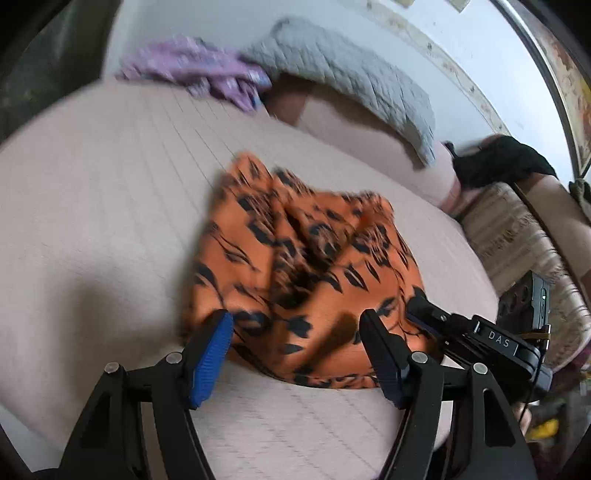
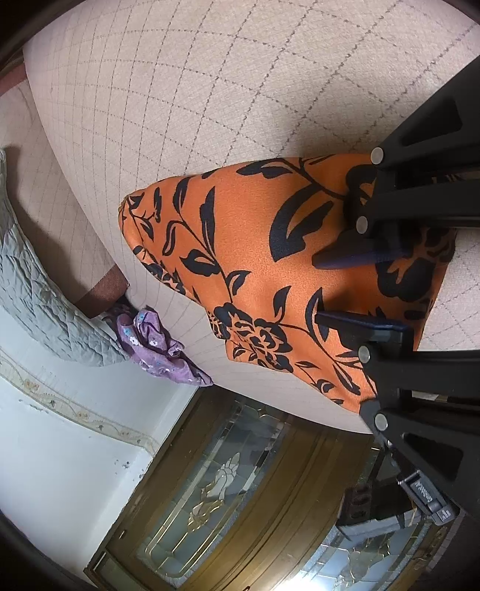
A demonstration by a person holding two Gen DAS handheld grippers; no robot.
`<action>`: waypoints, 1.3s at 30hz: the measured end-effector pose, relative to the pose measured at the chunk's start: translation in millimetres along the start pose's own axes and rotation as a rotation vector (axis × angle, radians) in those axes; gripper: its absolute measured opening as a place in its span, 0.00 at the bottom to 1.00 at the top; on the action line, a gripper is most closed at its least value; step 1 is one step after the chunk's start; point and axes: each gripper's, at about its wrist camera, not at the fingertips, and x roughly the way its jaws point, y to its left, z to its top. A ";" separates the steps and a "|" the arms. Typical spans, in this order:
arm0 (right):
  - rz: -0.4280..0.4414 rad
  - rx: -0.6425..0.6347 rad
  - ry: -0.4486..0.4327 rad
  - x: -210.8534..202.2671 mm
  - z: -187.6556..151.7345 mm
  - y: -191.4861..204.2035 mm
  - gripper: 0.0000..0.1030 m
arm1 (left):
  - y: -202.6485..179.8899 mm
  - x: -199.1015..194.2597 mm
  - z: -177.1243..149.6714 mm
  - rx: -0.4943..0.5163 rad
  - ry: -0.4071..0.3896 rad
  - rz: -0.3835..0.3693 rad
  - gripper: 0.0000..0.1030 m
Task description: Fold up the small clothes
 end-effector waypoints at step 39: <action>0.022 0.026 -0.015 -1.6 0.0 -2.6 0.25 | -35.0 46.7 5.8 0.056 0.082 -0.181 0.54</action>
